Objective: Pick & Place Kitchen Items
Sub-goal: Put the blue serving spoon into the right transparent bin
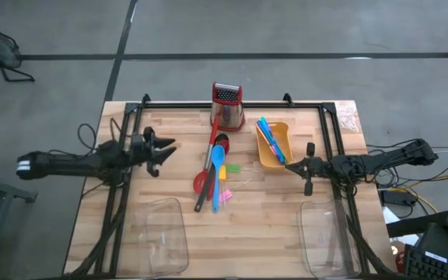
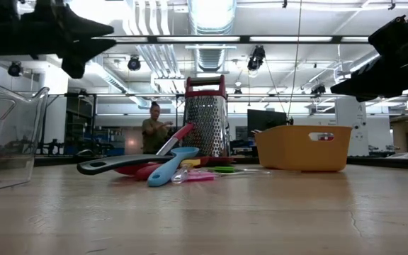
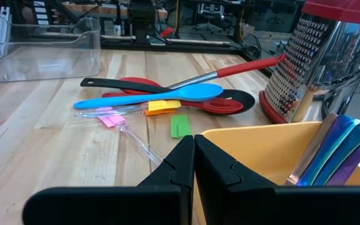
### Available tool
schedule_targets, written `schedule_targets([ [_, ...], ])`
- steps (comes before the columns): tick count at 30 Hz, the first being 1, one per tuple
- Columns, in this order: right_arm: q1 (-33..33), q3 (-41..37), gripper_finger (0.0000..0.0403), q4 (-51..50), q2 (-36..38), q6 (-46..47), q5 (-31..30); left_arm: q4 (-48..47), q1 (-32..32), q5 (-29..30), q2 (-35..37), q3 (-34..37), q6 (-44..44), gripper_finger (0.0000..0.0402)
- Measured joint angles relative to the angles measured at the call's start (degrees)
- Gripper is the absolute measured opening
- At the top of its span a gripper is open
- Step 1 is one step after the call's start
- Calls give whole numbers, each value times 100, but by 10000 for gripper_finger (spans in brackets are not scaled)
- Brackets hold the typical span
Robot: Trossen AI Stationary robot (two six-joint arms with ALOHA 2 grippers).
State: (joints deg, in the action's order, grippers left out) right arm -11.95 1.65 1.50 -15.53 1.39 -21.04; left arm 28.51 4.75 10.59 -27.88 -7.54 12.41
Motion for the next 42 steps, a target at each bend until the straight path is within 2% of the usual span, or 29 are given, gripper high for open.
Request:
schedule_targets([
  [3, 1, 0, 8, 0, 0, 6, 0, 32, -2, 41, -539, -202, 78, 201],
  [7, -1, 0, 8, 0, 0, -1, 0, 36, -2, 447, -1254, -471, 82, 227],
  [14, -1, 0, 8, -1, 4, 6, 2, 85, -4, 606, -2423, -938, 174, 229],
  [20, 0, -2, 8, -1, 1, -5, 2, 19, 2, 1116, -3347, -1361, 391, 229],
  [22, 1, -2, 8, -2, 0, 6, 0, -45, 2, 948, -3708, -1527, 450, 229],
  [25, 1, -2, 8, -1, 0, -3, 2, -59, -8, 206, -4186, -1811, 465, 229],
  [27, 0, -1, 8, -1, 0, 6, 2, -74, -48, 10, -4458, -2019, 546, 229],
  [35, -1, -2, 8, -2, 0, -2, 2, -1190, -131, -170, -5410, -2801, 145, 229],
  [42, -1, -2, 8, -1, 0, 5, 2, -1776, -188, -35, -5885, -3259, 1251, 229],
])
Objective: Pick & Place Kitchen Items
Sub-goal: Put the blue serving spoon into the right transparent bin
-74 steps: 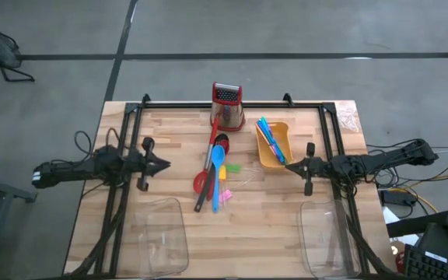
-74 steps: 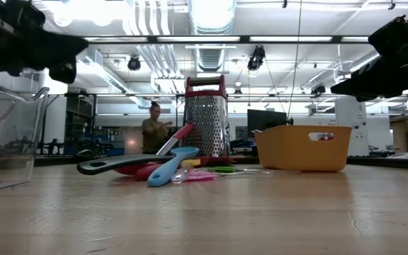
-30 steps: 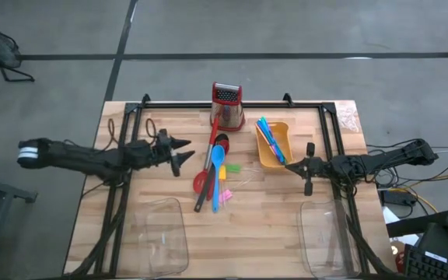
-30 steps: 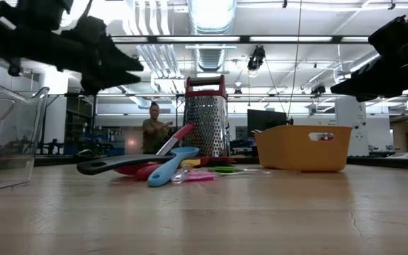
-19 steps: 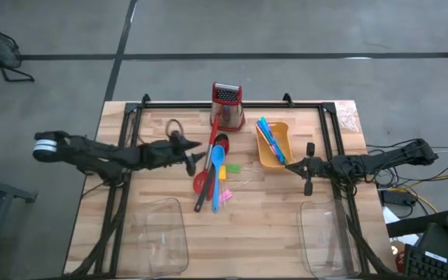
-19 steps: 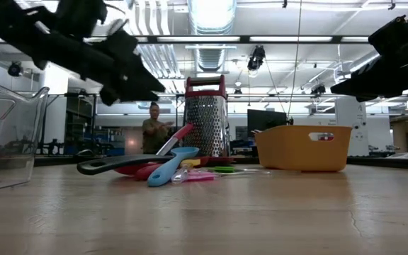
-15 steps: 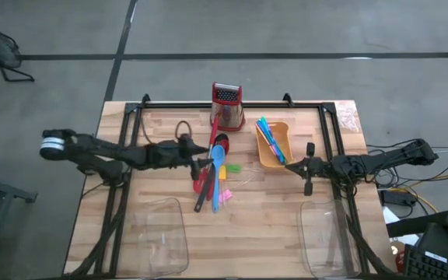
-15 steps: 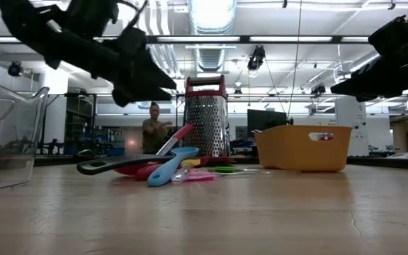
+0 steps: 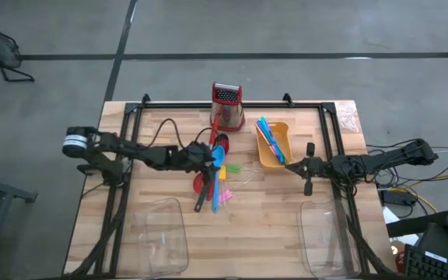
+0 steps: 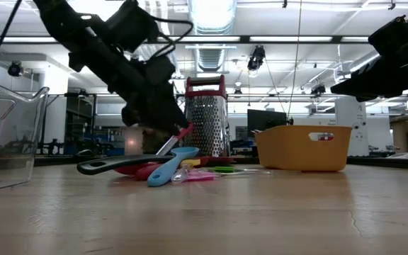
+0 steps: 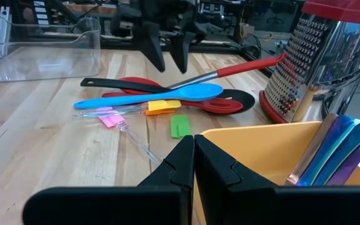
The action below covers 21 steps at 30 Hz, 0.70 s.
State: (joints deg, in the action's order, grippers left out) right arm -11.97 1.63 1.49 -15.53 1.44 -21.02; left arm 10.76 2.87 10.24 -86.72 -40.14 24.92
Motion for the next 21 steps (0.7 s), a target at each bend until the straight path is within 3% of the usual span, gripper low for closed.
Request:
schedule_targets([
  [5, 2, 0, 8, 1, 0, -7, 0, -127, -13, 119, -186, -119, 175, 229],
  [13, 0, 0, 8, -1, 0, 1, 0, -1093, -73, 193, -323, -364, 502, 229],
  [21, 0, 0, 8, 0, 1, -4, 0, -1089, -282, 188, -362, -463, 483, 229],
])
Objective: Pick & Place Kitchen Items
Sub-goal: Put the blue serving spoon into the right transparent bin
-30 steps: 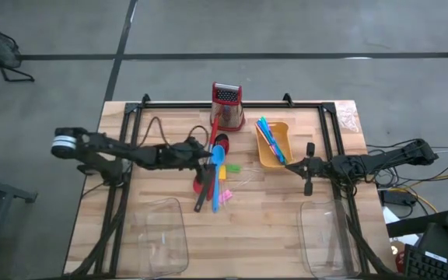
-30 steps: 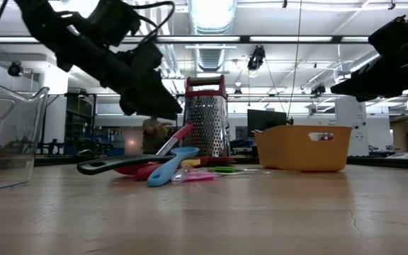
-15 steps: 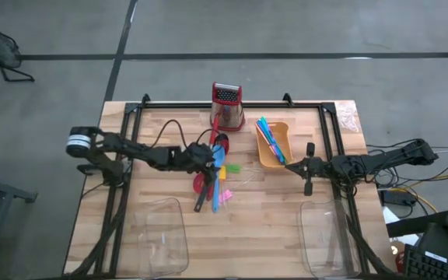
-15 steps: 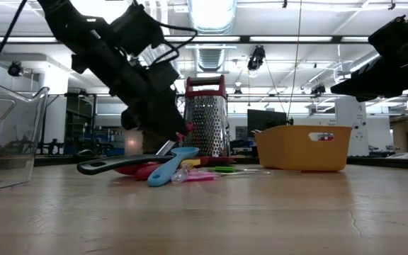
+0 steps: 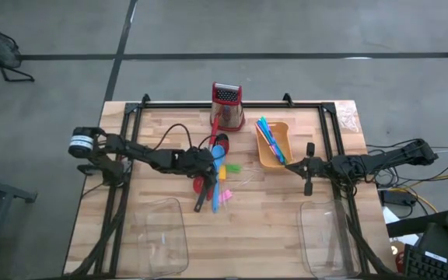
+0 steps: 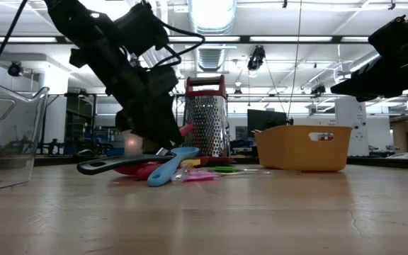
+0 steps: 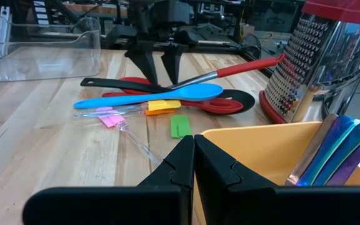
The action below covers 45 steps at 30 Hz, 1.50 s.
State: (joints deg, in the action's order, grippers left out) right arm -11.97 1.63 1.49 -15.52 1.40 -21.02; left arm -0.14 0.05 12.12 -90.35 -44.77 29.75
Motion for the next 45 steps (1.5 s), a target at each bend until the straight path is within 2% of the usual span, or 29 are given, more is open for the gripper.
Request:
schedule_targets([
  [8, 2, 0, 8, 1, -1, -6, -2, 19, -57, 201, -117, -117, 20, 229],
  [16, 1, 0, 8, -1, -1, 5, -2, 4, -57, 227, -534, -345, 8, 229],
  [25, 2, 0, 8, 1, -1, 5, 0, -404, -36, 473, -584, -420, 42, 229],
  [29, 0, 0, 8, 1, -1, 1, 0, -365, -13, 361, -584, -423, 34, 229],
  [38, 2, 0, 8, 1, -1, -4, 0, -282, 22, 382, -584, -414, -118, 229],
  [42, 0, 0, 8, 0, -1, -3, 0, -583, 22, 389, -577, -428, -146, 224],
  [45, 2, 0, 8, 1, -1, 5, 0, -572, 22, 382, -569, -422, -621, 211],
])
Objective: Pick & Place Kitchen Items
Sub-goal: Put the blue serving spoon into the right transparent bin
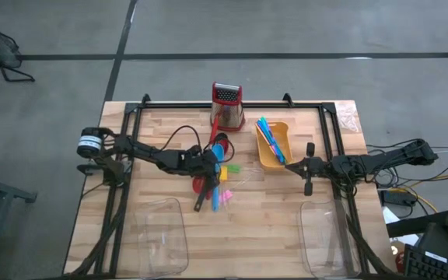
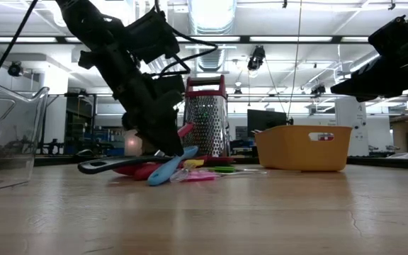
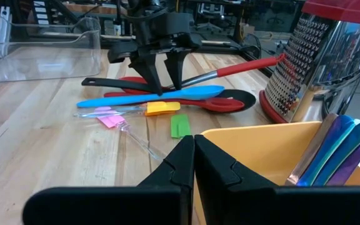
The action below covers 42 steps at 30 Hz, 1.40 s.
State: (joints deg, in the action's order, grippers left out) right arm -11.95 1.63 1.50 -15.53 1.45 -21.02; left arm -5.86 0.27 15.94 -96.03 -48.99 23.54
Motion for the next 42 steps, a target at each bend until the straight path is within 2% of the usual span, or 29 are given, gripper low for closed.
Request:
schedule_targets([
  [2, -1, 0, 8, 0, 0, -9, 0, 156, 0, -52, -6, 2, -376, 200],
  [11, 0, 0, 8, 0, 0, -9, -1, 414, -10, -245, -22, -31, -595, 135],
  [16, -1, 0, 8, 0, 0, -9, 0, 702, -12, -316, -34, -31, -610, 107],
  [19, -1, 0, 8, -2, 0, -2, 0, 733, -13, -328, -34, -31, -236, 102],
  [24, 0, 0, 8, 0, 0, -5, -2, 864, -40, -285, -34, -33, -160, 123],
  [27, -2, 0, 8, -2, 0, 0, 0, 1049, -91, -200, -32, -33, -200, 155],
  [32, 0, 0, 8, -1, 0, 0, -1, 1953, -109, -359, -5, -44, -209, 208],
  [36, 0, 0, 8, 0, 0, -5, 0, 2012, -111, -963, -4, -44, 43, 216],
  [38, 0, 0, 8, 0, 0, -1, 0, 2089, -116, -1294, -4, -44, -158, 216],
  [42, -2, 0, 8, 0, 0, 0, 0, 2503, -120, -1320, -13, -44, -192, 216],
])
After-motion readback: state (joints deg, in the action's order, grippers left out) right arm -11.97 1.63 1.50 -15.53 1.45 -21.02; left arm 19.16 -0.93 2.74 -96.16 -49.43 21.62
